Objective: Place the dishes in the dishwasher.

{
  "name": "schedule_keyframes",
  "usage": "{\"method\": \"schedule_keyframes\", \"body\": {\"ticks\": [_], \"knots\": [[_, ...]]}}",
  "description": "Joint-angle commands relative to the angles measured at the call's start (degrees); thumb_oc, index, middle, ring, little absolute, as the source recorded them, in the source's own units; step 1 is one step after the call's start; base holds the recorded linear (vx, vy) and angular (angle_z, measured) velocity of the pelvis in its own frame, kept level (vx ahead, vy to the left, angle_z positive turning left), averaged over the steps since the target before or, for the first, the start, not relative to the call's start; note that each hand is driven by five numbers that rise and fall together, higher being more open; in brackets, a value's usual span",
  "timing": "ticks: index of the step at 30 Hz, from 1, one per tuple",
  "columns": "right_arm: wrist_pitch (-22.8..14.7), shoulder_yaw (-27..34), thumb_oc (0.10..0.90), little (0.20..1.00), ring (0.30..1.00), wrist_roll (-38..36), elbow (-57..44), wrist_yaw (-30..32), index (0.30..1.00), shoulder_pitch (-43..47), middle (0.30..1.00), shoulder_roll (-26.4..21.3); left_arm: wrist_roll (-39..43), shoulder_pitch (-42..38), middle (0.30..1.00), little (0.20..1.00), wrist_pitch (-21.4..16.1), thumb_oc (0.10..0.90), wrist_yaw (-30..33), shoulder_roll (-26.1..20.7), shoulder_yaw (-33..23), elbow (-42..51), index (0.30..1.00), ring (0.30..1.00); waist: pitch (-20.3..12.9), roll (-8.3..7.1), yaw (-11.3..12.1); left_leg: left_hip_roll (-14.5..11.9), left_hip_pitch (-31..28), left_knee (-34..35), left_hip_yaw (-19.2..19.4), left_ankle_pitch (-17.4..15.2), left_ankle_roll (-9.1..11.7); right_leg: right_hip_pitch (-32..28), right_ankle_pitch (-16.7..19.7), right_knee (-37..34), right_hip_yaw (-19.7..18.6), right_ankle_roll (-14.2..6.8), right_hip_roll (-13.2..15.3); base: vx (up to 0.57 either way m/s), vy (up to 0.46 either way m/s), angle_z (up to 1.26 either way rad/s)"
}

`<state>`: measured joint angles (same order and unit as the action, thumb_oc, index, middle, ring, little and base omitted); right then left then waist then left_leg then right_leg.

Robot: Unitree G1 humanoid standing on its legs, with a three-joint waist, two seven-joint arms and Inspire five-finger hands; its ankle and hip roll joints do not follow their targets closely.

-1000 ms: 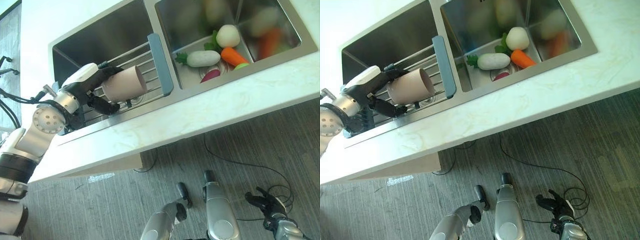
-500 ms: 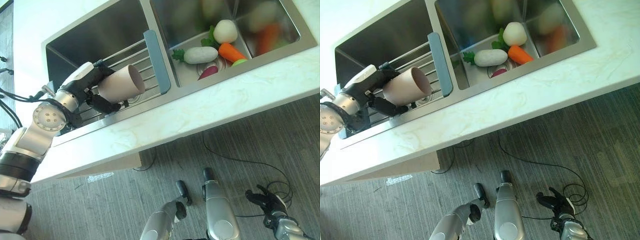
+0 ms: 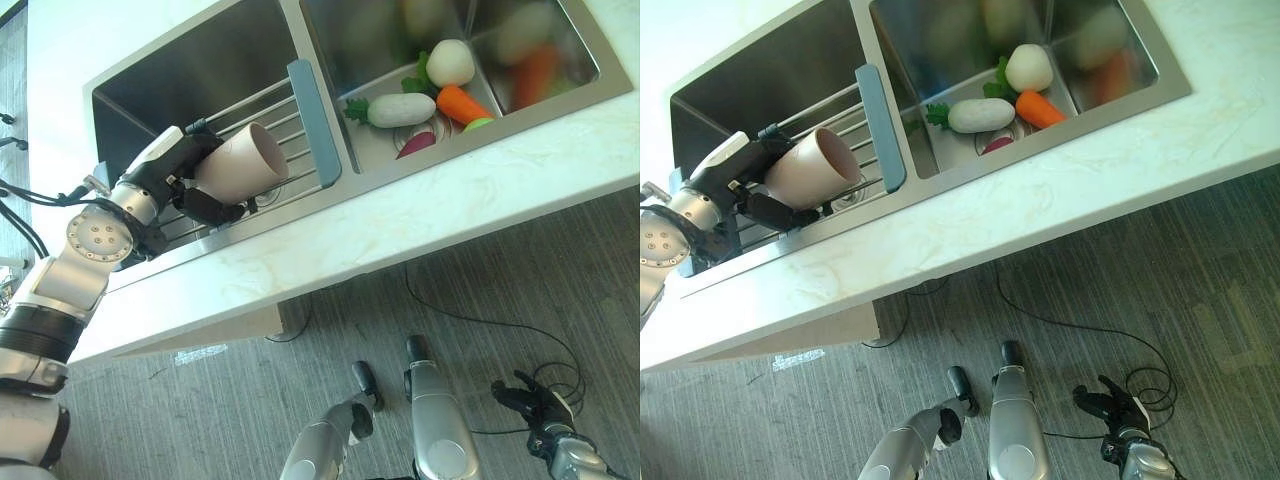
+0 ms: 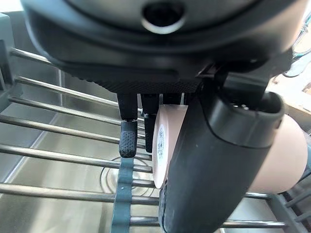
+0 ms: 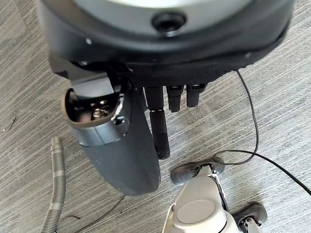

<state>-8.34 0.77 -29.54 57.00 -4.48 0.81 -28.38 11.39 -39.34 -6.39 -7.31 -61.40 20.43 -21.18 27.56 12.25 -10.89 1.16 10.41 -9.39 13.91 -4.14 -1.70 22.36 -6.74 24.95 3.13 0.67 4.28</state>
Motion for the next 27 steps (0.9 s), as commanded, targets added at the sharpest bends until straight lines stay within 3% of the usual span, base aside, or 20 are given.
{"method": "schedule_keyframes", "body": {"ticks": [1, 7, 11, 19, 23, 24, 27], "knots": [[-1.9, 1.6, 0.800, 0.900, 0.900, -1.6, 0.5, 0.8, 0.900, -2.9, 0.900, 0.7, 6.5, -2.4, 0.300, 0.300, -7.6, 0.400, 8.8, -0.8, -9.9, 2.8, 0.300, 0.300, -1.5, -0.81, 0.2, -2.9, 2.7, -7.8, -2.8, -7.6, 2.3, -7.2, -3.5, -7.8, 2.3, -6.6, 4.5, -0.02, -0.026, 0.13], [-1.9, 1.3, 0.800, 0.900, 0.900, -1.0, 2.5, 2.1, 0.900, -4.2, 0.900, 4.0, 9.9, 7.5, 0.300, 0.300, -16.6, 0.400, 18.2, 3.1, -21.4, 6.7, 0.300, 0.300, -5.7, -2.71, 2.8, -2.8, -0.4, -7.8, -3.6, -8.5, 1.9, -11.3, -5.4, -7.8, 4.6, -5.9, 4.4, -0.03, -0.058, 0.12], [-2.4, 0.9, 0.800, 0.900, 0.900, -0.4, 5.6, 1.9, 0.900, -4.6, 0.900, 6.6, 4.4, 14.7, 0.300, 0.300, -23.8, 0.400, 27.2, 8.6, -27.4, 9.2, 0.300, 0.300, -9.2, -4.26, 5.0, -3.0, -3.2, -7.8, -4.4, -9.4, 1.5, -14.8, -7.0, -7.8, 6.5, -5.2, 4.1, -0.01, -0.085, 0.14], [-2.5, -1.0, 0.800, 0.900, 0.900, 7.0, 10.3, -0.3, 0.900, -4.7, 0.900, 9.1, -5.3, 23.6, 0.300, 0.300, -24.9, 0.400, 42.3, 16.0, -32.2, 14.8, 0.300, 0.300, -13.5, -6.33, 8.8, -3.4, -7.6, -7.8, -6.8, -10.7, 1.8, -20.3, -9.9, -7.8, 8.5, -3.7, 3.0, 0.02, -0.125, 0.25], [-1.9, -2.4, 0.800, 0.900, 0.900, 12.9, 12.0, -2.0, 0.900, -4.3, 0.900, 8.6, -3.9, 29.2, 0.300, 0.300, -24.1, 0.400, 42.9, 19.6, -35.5, 16.9, 0.300, 0.300, -13.5, -6.70, 11.3, -3.5, -7.9, -7.8, -8.1, -9.7, 2.8, -21.8, -11.0, -7.8, 10.2, -2.8, 2.8, -0.03, -0.158, 0.21], [-2.0, -2.8, 0.800, 0.900, 0.900, 15.3, 12.2, -2.3, 0.900, -4.1, 0.900, 8.6, -3.6, 31.5, 0.300, 0.300, -23.8, 0.400, 41.7, 22.1, -36.3, 17.8, 0.300, 0.300, -13.2, -6.48, 12.7, -5.0, -5.9, -7.8, -8.2, -7.6, 4.3, -22.4, -11.7, -7.8, 12.1, -2.4, 2.7, -0.12, -0.164, 0.28], [-2.8, -3.5, 0.800, 0.900, 0.900, 15.1, 12.1, -1.6, 0.900, -3.7, 0.900, 8.8, -2.1, 33.3, 0.300, 0.300, -24.2, 0.400, 39.7, 24.8, -37.9, 18.1, 0.300, 0.300, -13.0, -5.82, 13.8, -7.7, -2.6, -7.8, -6.8, -5.4, 5.8, -22.2, -12.4, -7.8, 15.7, -2.1, 3.3, -0.29, -0.057, 1.14]]}}
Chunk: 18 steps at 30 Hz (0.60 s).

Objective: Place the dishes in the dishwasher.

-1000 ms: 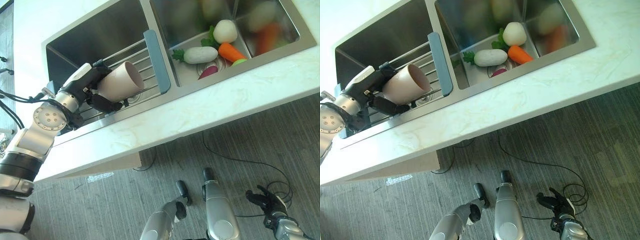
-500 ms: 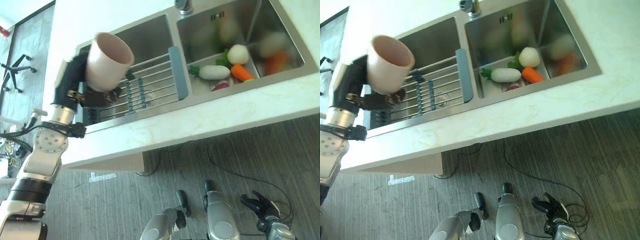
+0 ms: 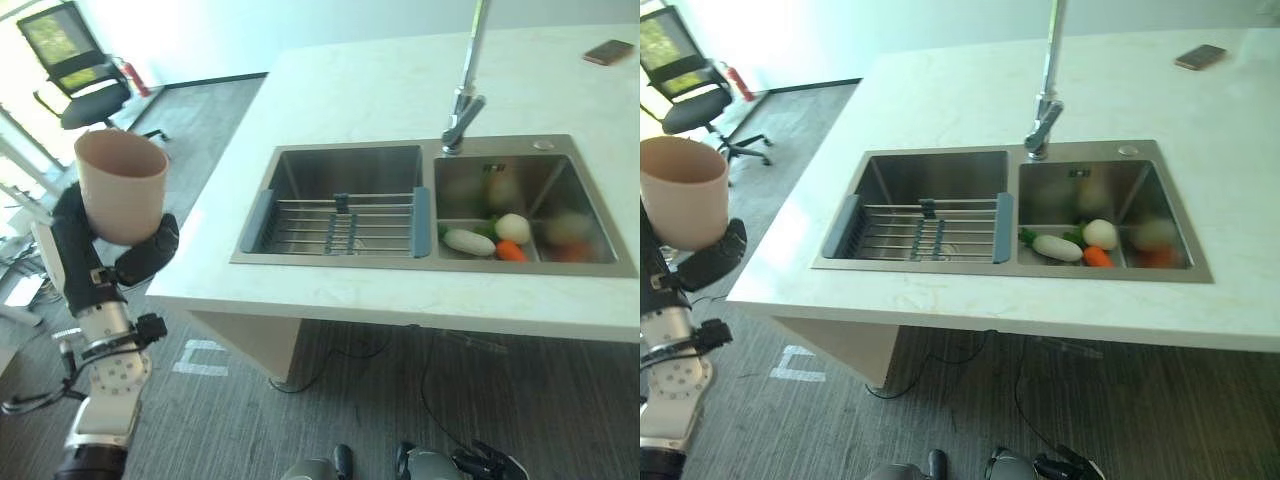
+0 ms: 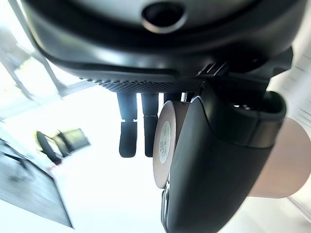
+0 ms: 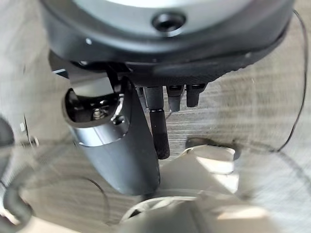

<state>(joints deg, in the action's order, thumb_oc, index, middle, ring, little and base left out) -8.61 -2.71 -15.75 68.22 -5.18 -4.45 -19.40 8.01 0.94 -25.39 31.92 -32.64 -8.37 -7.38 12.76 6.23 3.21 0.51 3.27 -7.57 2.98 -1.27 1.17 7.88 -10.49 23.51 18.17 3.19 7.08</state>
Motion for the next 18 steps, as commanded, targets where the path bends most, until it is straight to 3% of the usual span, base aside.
{"method": "schedule_keyframes", "body": {"ticks": [1, 2, 5, 8, 9, 11, 13, 14, 15, 16, 18], "knots": [[-2.2, 0.1, 0.800, 0.900, 0.900, -0.1, 0.4, -0.1, 0.900, 1.6, 0.900, -0.1, 3.0, -6.6, 0.300, 0.300, -6.2, 0.400, -1.1, -2.9, -9.0, 4.3, 0.300, 0.300, 1.6, 0.05, -0.3, -7.5, 3.5, -9.6, 5.7, -9.5, 3.2, -8.2, -9.5, -6.3, 1.8, -4.9, 1.2, -0.33, 0.090, 1.35], [-1.6, 0.9, 0.800, 0.900, 0.900, -1.6, -0.6, 0.9, 0.900, 1.6, 0.900, 0.0, 5.9, -6.1, 0.300, 0.300, -7.8, 0.400, -3.7, -0.8, -8.5, 3.9, 0.300, 0.300, 1.4, -0.42, -0.7, -8.1, 1.9, -9.6, 10.0, -9.8, 2.3, -7.8, -8.7, -6.3, 4.5, -4.9, 3.0, -0.33, 0.162, 1.69], [-0.9, 2.9, 0.800, 0.900, 0.900, -1.3, -1.5, 2.0, 0.900, 1.1, 0.900, 0.6, 7.7, -5.3, 0.300, 0.300, -10.4, 0.400, -6.7, 2.2, -6.8, 2.9, 0.300, 0.300, 1.0, -1.07, -1.1, -7.7, -1.3, -9.6, 13.7, -11.9, 0.7, -7.2, -7.2, -6.3, 7.3, -4.8, 5.1, -0.33, 0.267, 2.11], [-1.7, 4.3, 0.800, 0.900, 0.900, -2.1, -0.9, 2.9, 0.900, 0.3, 0.900, 0.9, 9.5, -4.9, 0.300, 0.300, -12.2, 0.400, -10.0, 3.1, -4.9, 2.7, 0.300, 0.300, -0.1, -0.51, -1.5, -9.5, -2.4, -9.6, 16.2, -12.9, 1.0, -7.3, -5.8, -6.3, 10.6, -5.4, 6.5, -0.28, 0.491, 1.74], [-1.7, 4.8, 0.800, 0.900, 0.900, -2.5, -0.5, 3.3, 0.900, 0.4, 0.900, 1.0, 9.7, -4.9, 0.300, 0.300, -12.0, 0.400, -10.8, 3.0, -4.2, 2.9, 0.300, 0.300, -0.4, -0.32, -1.5, -9.0, -2.3, -9.6, 15.6, -13.6, 1.0, -7.2, -4.8, -6.3, 11.2, -6.5, 7.3, -0.23, 0.742, 2.60], [-1.3, 5.6, 0.800, 0.900, 0.900, -4.1, -1.2, 3.5, 0.900, 1.2, 0.900, 2.3, 8.7, -3.7, 0.300, 0.300, -11.2, 0.400, -12.4, 2.4, -3.3, 4.5, 0.300, 0.300, -0.2, -0.77, 0.4, -5.8, -2.4, -9.6, 13.1, -15.6, -1.1, -7.4, -1.6, -6.3, 11.4, -9.6, 10.1, -0.12, 0.741, 1.80], [-1.5, 5.6, 0.800, 0.900, 0.900, -3.7, -3.7, 3.0, 0.900, 1.7, 0.900, 3.7, 6.5, -2.3, 0.300, 0.300, -9.9, 0.400, -13.5, 2.2, -2.6, 7.5, 0.300, 0.300, 0.2, -0.61, 2.3, -3.8, -2.7, -9.6, 11.4, -16.4, -3.3, -9.7, 0.0, -6.3, 12.0, -9.6, 11.5, 0.01, 0.666, 0.77], [0.0, 5.6, 0.800, 0.900, 0.900, -6.9, -5.6, 2.3, 0.900, 1.4, 0.900, 4.5, 5.4, -2.2, 0.300, 0.300, -9.7, 0.400, -14.4, 2.1, -1.9, 7.8, 0.300, 0.300, 0.4, -0.30, 1.9, -2.8, -2.9, -9.6, 9.1, -16.8, -4.6, -10.7, 1.8, -6.3, 9.4, -9.4, 10.3, 0.18, 0.579, 0.80], [-0.2, 6.0, 0.800, 0.900, 0.900, -9.5, -6.3, 1.6, 0.900, 0.5, 0.900, 5.0, 6.7, -3.9, 0.300, 0.300, -10.9, 0.400, -18.1, 1.1, 0.0, 6.2, 0.300, 0.300, 0.9, 0.07, -0.7, -2.0, -3.1, -9.6, 5.2, -17.2, -6.1, -11.0, 1.6, -5.6, 2.5, -9.0, 6.0, 0.24, 0.406, 1.97], [-1.1, 6.0, 0.800, 0.900, 0.900, -11.9, -6.5, 0.2, 0.900, -0.1, 0.900, 4.9, 6.1, -7.0, 0.300, 0.300, -11.7, 0.400, -20.8, 0.2, 2.8, 4.7, 0.300, 0.300, 1.5, -0.69, -3.5, -0.3, -2.5, -9.6, 1.7, -16.8, -7.2, -9.5, -0.4, -4.5, -3.1, -7.9, 0.3, 0.28, 0.228, 3.01], [-1.4, 5.7, 0.800, 0.900, 0.900, -12.4, -5.9, -2.5, 0.900, 0.0, 0.900, 4.0, 3.3, -8.4, 0.300, 0.300, -10.9, 0.400, -20.3, -0.6, 4.0, 5.3, 0.300, 0.300, 1.8, -1.83, -4.2, 0.8, -2.8, -9.6, 1.3, -17.5, -7.2, -7.6, -0.1, -6.3, -3.4, -8.2, -1.5, 0.25, 0.011, 3.89]]}}
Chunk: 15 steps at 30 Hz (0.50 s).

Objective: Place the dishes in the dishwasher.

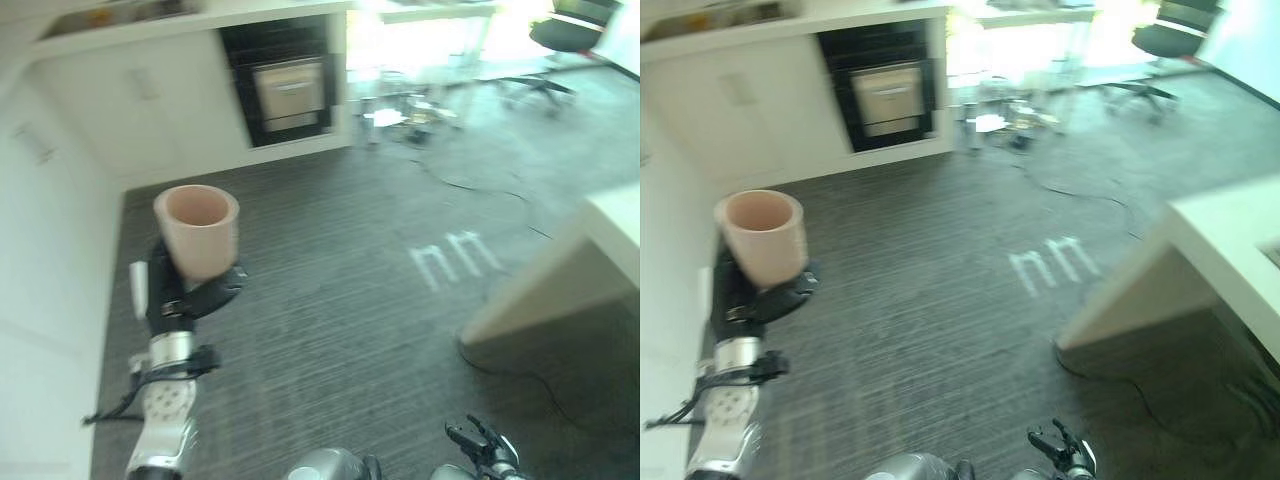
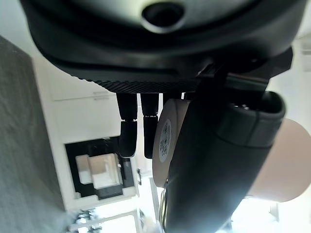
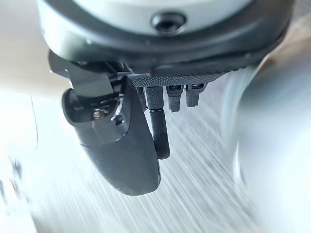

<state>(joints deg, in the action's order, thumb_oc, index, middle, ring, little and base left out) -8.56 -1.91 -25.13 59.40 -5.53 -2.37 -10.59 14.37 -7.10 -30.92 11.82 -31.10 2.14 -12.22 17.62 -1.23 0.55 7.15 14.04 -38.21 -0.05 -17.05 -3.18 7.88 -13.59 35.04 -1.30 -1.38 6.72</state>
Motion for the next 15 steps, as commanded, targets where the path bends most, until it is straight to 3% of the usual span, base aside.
{"method": "schedule_keyframes", "body": {"ticks": [1, 5, 10, 12, 13, 14, 15], "knots": [[-1.3, 4.6, 0.800, 0.900, 0.900, -3.3, 3.7, -3.6, 0.900, -1.6, 0.900, -5.8, -4.4, -1.1, 0.300, 0.300, -4.6, 0.400, 0.1, -2.4, -6.0, 10.6, 0.300, 0.300, -2.8, 4.79, -1.6, -5.2, -13.9, 21.0, 5.0, -2.2, -2.6, -4.7, 2.4, -17.9, 15.4, -3.9, -1.0, 0.24, -0.118, 2.01], [-1.2, 4.0, 0.800, 0.900, 0.900, -3.8, 6.3, -5.3, 0.900, 0.4, 0.900, -6.4, -7.3, -3.8, 0.300, 0.300, -2.8, 0.400, -0.5, -3.4, -4.0, 11.2, 0.300, 0.300, -2.1, 3.61, -2.6, -3.3, -15.1, 21.0, 4.7, -4.2, -3.6, 4.6, 7.7, -17.9, 11.0, -6.7, -0.6, 0.34, -0.204, -0.31], [-0.4, 3.9, 0.800, 0.900, 0.900, -3.8, 6.6, -5.5, 0.900, 0.9, 0.900, -7.1, -7.3, -3.5, 0.300, 0.300, -3.3, 0.400, 0.0, -2.2, -3.5, 12.0, 0.300, 0.300, -2.4, 4.68, -3.0, -3.9, -19.8, 21.0, 3.0, -4.3, -2.4, 2.0, 5.7, -17.9, 10.9, -3.4, -3.3, 0.46, -0.280, -0.41], [-0.7, 2.8, 0.800, 0.900, 0.900, -2.8, 6.0, -4.9, 0.900, 0.9, 0.900, -7.6, -8.7, -3.4, 0.300, 0.300, -2.4, 0.400, 1.4, -1.5, -2.9, 13.1, 0.300, 0.300, -2.7, 4.81, -3.0, -4.6, -24.1, 20.3, 2.7, 0.6, 0.0, -0.9, 3.2, -17.9, 10.1, -0.9, -4.2, 0.60, -0.414, -0.16], [-2.2, 2.4, 0.800, 0.900, 0.900, -3.3, 6.4, -5.0, 0.900, 0.8, 0.900, -8.9, -9.5, -3.4, 0.300, 0.300, -2.5, 0.400, 2.2, -1.1, -2.4, 13.6, 0.300, 0.300, -2.9, 4.99, -3.2, -6.2, -17.9, 3.7, 4.0, 8.8, 3.9, -3.0, 1.4, -17.9, 9.8, 1.9, -5.4, 0.56, -0.449, -0.07], [-2.7, 2.6, 0.800, 0.900, 0.900, -3.2, 6.6, -5.1, 0.900, 0.7, 0.900, -9.3, -9.5, -3.2, 0.300, 0.300, -2.5, 0.400, 2.1, -1.1, -2.5, 13.9, 0.300, 0.300, -2.6, 4.77, -3.0, -6.1, -15.3, -1.3, 4.7, 10.3, 4.4, -4.0, 0.9, -17.9, 9.5, 2.5, -5.4, 0.64, -0.545, -0.24], [-3.4, 3.4, 0.800, 0.900, 0.900, -3.8, 7.7, -5.5, 0.900, 0.8, 0.900, -9.9, -9.1, -3.0, 0.300, 0.300, -2.2, 0.400, 0.8, -1.0, -2.8, 14.1, 0.300, 0.300, -2.2, 4.28, -2.8, -7.1, -8.9, -10.1, 5.7, 10.6, 4.5, -6.0, 0.0, -17.9, 9.1, 3.7, -5.9, 0.53, -0.349, -0.16]]}}
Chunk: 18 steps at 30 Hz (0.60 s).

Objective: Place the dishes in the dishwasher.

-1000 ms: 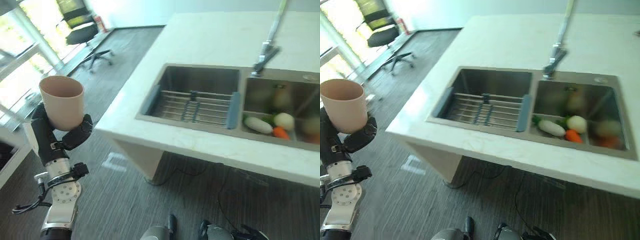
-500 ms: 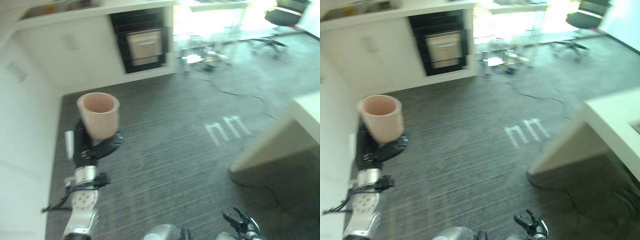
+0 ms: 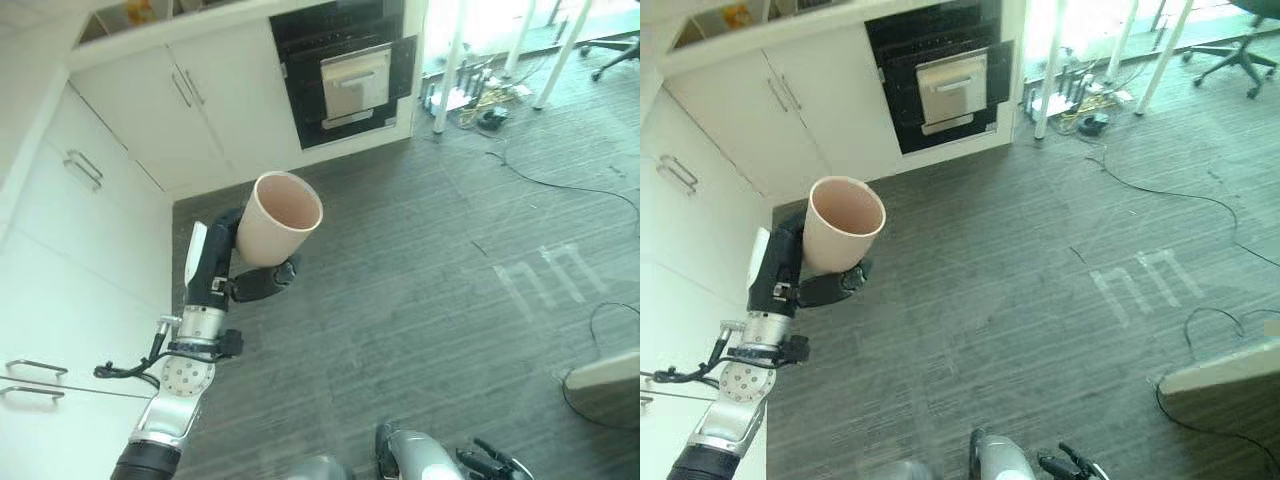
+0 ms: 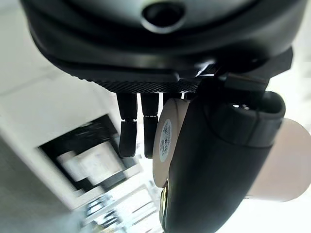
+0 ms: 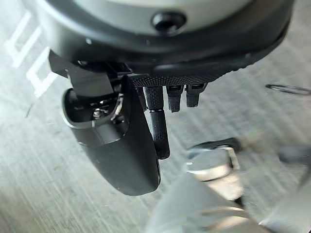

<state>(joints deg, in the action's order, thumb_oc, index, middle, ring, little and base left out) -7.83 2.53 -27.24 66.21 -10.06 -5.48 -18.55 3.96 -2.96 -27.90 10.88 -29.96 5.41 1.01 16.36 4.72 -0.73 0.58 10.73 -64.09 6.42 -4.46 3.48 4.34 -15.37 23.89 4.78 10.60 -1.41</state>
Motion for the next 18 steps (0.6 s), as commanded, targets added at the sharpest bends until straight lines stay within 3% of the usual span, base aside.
{"method": "schedule_keyframes", "body": {"ticks": [1, 2, 4, 6, 9, 11, 12, 13, 14, 16, 17, 18], "knots": [[-4.4, -0.4, 0.800, 0.900, 0.900, -2.0, 1.6, -1.5, 0.900, 4.0, 0.900, -2.3, 1.7, -7.2, 0.300, 0.300, -5.4, 0.400, 0.7, -2.7, -6.4, 0.4, 0.300, 0.300, -0.3, -1.88, -0.8, 1.6, -0.5, 17.1, -0.8, -4.8, -3.7, -4.0, 1.0, -6.7, 2.2, -8.5, 1.6, 0.75, -0.290, -0.49], [-4.5, -0.6, 0.800, 0.900, 0.900, -0.8, 2.1, -1.6, 0.900, 4.7, 0.900, -2.4, 1.0, -6.8, 0.300, 0.300, -5.6, 0.400, 1.4, -3.4, -6.8, -0.1, 0.300, 0.300, 0.4, -2.84, 0.7, 4.5, 1.7, 32.1, -1.4, -4.5, -4.4, -5.5, -0.3, -6.7, -0.5, -9.5, 1.1, 0.74, -0.096, -0.14], [-3.6, -1.4, 0.800, 0.900, 0.900, 0.0, 1.9, -0.9, 0.900, 5.1, 0.900, -2.3, 0.9, -5.7, 0.300, 0.300, -5.8, 0.400, 2.0, -3.4, -7.5, 0.0, 0.300, 0.300, 0.5, -2.74, 2.0, 5.7, 2.4, 46.0, -4.1, -0.9, -3.5, -6.9, -1.7, -6.7, -2.6, -10.4, 0.0, 0.56, 0.031, -0.27], [-3.5, -2.3, 0.800, 0.900, 0.900, 0.1, 3.4, -0.4, 0.900, 5.7, 0.900, -2.0, 1.1, -3.4, 0.300, 0.300, -6.5, 0.400, 1.2, -3.0, -9.2, 0.1, 0.300, 0.300, 0.2, -0.66, 3.7, 4.8, 8.7, 46.9, -7.2, 1.8, -1.8, -9.7, -3.4, -6.7, -3.4, -10.4, -2.6, 0.52, 0.058, -1.32], [-4.0, -2.2, 0.800, 0.900, 0.900, 1.4, 3.8, -0.2, 0.900, 5.5, 0.900, -1.6, 1.8, -1.8, 0.300, 0.300, -8.2, 0.400, -0.5, -2.3, -10.7, -0.5, 0.300, 0.300, -0.4, -0.23, 4.3, 4.6, 10.9, 46.9, -5.4, 3.5, -1.4, -11.9, -4.6, -6.7, -2.8, -10.6, -2.8, 0.43, 0.067, -0.71], [-4.4, -2.4, 0.800, 0.900, 0.900, 2.5, 3.6, 0.2, 0.900, 5.4, 0.900, -1.3, 1.7, -1.2, 0.300, 0.300, -9.7, 0.400, -1.0, -2.0, -11.6, -1.1, 0.300, 0.300, -1.1, -0.43, 4.6, 4.7, 9.9, 46.9, -4.6, 2.3, -2.5, -13.3, -5.1, -6.7, -2.5, -11.0, -2.5, 0.42, 0.117, -1.07], [-3.5, -2.8, 0.800, 0.900, 0.900, 3.6, 3.2, 1.2, 0.900, 5.4, 0.900, -1.0, 0.6, -0.2, 0.300, 0.300, -10.1, 0.400, -1.3, -1.7, -12.8, -1.0, 0.300, 0.300, -1.6, -1.09, 5.2, 6.0, 7.9, 46.9, -5.4, 0.2, -3.7, -16.3, -5.4, -6.7, -2.8, -11.9, -2.0, 0.64, 0.165, -0.57], [-3.3, -1.7, 0.800, 0.900, 0.900, 2.8, 2.5, 0.9, 0.900, 4.6, 0.900, -0.6, 1.1, 0.4, 0.300, 0.300, -10.6, 0.400, -2.4, -1.8, -13.2, -0.7, 0.300, 0.300, -2.2, -1.80, 5.3, 6.6, 5.4, 46.9, -4.9, -2.2, -5.6, -19.1, 0.2, -6.6, -0.7, -13.8, -0.9, 0.64, 0.173, -0.60], [-3.5, -1.5, 0.800, 0.900, 0.900, 2.8, 1.7, 0.8, 0.900, 4.0, 0.900, -0.2, 0.4, 0.8, 0.300, 0.300, -10.7, 0.400, -2.1, -1.9, -13.4, -0.1, 0.300, 0.300, -2.2, -2.06, 5.3, 7.1, 4.0, 46.9, -4.8, -3.6, -6.8, -17.7, 4.3, -0.3, 0.5, -15.6, 0.2, 0.40, 0.113, -0.76], [-3.7, -1.4, 0.800, 0.900, 0.900, 3.0, 1.0, 0.9, 0.900, 3.6, 0.900, 0.1, -0.5, 1.0, 0.300, 0.300, -10.8, 0.400, -1.7, -1.9, -13.5, 0.4, 0.300, 0.300, -2.3, -2.01, 5.2, 7.3, 3.4, 46.9, -4.8, -4.3, -7.7, -15.8, 6.9, 4.6, 0.8, -16.6, 0.7, 0.19, 0.082, -0.42], [-3.6, -1.2, 0.800, 0.900, 0.900, 4.1, -0.4, 1.1, 0.900, 2.7, 0.900, 0.6, -1.6, 0.9, 0.300, 0.300, -10.2, 0.400, -1.2, -2.2, -13.5, 1.0, 0.300, 0.300, -2.1, -2.20, 4.5, 8.1, 1.5, 46.9, -5.0, -5.6, -9.3, -13.2, 11.3, 12.9, 0.3, -18.4, 1.1, 0.28, 0.127, -0.06], [-4.8, -1.8, 0.800, 0.900, 0.900, 4.9, -0.6, 1.4, 0.900, 1.9, 0.900, 1.3, -1.4, -0.1, 0.300, 0.300, -8.4, 0.400, -0.3, -3.3, -13.1, 1.0, 0.300, 0.300, -2.0, -1.22, 3.4, 7.9, -1.7, 46.9, -5.9, -7.5, -11.2, -3.9, 15.7, 26.8, 1.3, -19.9, 1.5, 0.31, 0.137, -0.07]]}}
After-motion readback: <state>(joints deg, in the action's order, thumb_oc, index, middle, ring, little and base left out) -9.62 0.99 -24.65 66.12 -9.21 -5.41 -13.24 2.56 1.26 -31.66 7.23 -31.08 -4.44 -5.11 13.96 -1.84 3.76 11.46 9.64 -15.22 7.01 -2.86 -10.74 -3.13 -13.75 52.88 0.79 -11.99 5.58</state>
